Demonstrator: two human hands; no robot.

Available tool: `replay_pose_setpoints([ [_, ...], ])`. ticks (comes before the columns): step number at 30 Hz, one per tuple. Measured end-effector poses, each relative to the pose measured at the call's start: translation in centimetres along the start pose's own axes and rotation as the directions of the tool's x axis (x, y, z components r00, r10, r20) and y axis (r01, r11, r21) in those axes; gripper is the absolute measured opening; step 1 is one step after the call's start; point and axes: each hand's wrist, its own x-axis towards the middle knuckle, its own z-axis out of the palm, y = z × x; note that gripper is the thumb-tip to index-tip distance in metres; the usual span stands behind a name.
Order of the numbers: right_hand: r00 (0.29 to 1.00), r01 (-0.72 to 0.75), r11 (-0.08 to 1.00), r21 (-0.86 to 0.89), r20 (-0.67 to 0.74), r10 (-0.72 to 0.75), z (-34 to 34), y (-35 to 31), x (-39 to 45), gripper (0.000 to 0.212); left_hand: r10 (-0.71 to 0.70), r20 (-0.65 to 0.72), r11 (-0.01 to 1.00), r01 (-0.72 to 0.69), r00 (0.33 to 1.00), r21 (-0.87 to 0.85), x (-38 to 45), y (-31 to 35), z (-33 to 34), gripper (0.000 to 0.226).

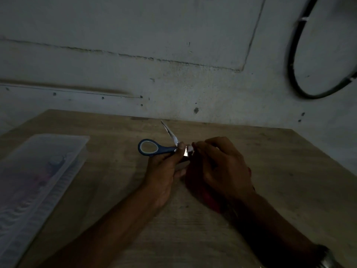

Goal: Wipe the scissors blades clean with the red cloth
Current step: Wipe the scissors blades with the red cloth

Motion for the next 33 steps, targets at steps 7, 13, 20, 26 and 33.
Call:
replay_pose_setpoints([
  [7, 0.971, 0.089, 0.996, -0.026, 0.226, -0.081, 0.3, -1.4, 0.1, 0.042, 0.021, -0.086, 0.999, -0.024, 0.996, -0.028, 0.0, 0.1, -0.1, 0.026],
  [13, 0.986, 0.044, 0.993, -0.108, 0.164, -0.026, -0.1, 0.3, -0.9, 0.036, 0.034, -0.074, 0.998, -0.038, 0.997, -0.049, 0.3, 0.4, -0.7, 0.024],
  [20, 0.994, 0.066, 0.998, 0.018, 0.09, -0.068, 0.8, -1.4, 0.5, 0.039, 0.041, -0.045, 0.999, -0.042, 0.998, -0.028, 0.1, 0.1, -0.6, 0.029],
  [26, 0.971, 0.094, 0.995, -0.013, 0.224, -0.089, 0.7, -1.3, -0.1, 0.044, 0.043, -0.081, 0.997, -0.048, 0.996, -0.059, 0.3, 0.2, -0.7, 0.026],
  [33, 0.98, 0.067, 0.997, 0.035, 0.187, -0.072, 0.5, -1.4, 0.1, 0.045, 0.05, -0.039, 0.999, -0.051, 0.998, -0.02, 0.2, 0.0, -0.7, 0.032],
])
